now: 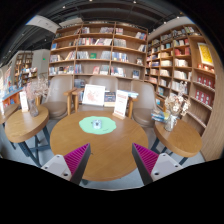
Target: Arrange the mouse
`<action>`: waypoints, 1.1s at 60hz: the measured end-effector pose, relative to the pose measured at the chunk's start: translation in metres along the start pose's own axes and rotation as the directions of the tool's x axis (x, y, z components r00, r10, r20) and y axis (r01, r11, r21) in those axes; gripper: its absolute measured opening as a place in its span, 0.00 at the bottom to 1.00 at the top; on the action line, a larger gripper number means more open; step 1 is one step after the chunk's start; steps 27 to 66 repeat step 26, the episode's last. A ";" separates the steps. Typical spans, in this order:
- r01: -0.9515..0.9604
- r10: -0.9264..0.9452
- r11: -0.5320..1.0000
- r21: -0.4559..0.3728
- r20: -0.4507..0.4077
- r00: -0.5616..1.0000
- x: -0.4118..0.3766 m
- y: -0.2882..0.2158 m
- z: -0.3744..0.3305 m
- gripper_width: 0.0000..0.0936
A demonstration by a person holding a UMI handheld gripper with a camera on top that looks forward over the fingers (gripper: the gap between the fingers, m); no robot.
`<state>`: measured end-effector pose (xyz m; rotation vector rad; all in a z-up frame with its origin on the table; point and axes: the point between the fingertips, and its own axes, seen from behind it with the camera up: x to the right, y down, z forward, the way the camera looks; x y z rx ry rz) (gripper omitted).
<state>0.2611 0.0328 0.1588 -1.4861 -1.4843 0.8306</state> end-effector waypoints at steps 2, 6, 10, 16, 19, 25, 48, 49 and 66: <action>-0.010 0.010 1.000 -0.002 0.013 1.000 -0.004 0.000 -0.001 0.92; -0.026 0.027 1.000 -0.008 0.027 0.999 -0.009 0.003 -0.006 0.92; -0.033 0.033 0.999 0.004 0.015 0.999 -0.007 0.002 -0.009 0.92; -0.082 0.082 0.997 -0.017 0.042 0.996 -0.015 0.005 -0.011 0.92; -0.073 0.075 0.997 -0.024 0.054 0.996 -0.017 0.006 -0.012 0.92; -0.098 0.099 0.995 -0.019 0.054 0.994 -0.020 0.003 -0.015 0.92; -0.101 0.101 0.995 -0.019 0.053 0.993 -0.019 0.003 -0.016 0.92; -0.101 0.101 0.995 -0.019 0.053 0.993 -0.019 0.003 -0.016 0.92; -0.101 0.101 0.995 -0.019 0.053 0.993 -0.019 0.003 -0.016 0.92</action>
